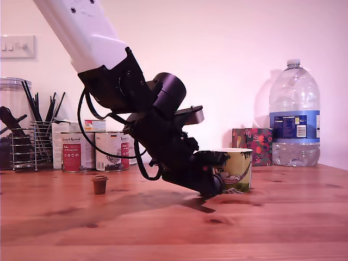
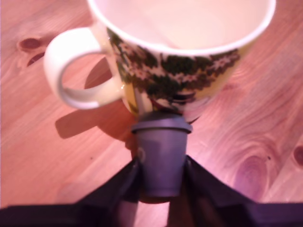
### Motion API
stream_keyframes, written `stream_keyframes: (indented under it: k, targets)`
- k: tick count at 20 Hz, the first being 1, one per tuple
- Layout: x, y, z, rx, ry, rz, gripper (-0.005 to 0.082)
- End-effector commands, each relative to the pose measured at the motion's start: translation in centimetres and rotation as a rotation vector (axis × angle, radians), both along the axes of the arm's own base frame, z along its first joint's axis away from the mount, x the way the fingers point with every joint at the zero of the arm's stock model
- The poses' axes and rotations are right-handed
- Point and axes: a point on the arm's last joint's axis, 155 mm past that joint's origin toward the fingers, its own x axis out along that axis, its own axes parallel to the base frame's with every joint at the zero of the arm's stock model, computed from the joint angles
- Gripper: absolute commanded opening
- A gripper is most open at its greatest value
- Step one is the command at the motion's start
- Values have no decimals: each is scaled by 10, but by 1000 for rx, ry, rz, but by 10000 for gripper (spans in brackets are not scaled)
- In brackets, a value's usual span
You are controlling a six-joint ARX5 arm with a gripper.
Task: Pick up the coffee capsules from the table one by one and drop them inside the nearest coffee cup
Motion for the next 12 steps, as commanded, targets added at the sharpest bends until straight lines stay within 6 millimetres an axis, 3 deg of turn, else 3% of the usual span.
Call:
stream_keyframes:
  k: [1,5,12]
  targets:
    - [-7,4,-25,38,39,-6,28]
    - [-7,4,-17,35,36,-5,19]
    - [-8,13,22,45,4,-6,19]
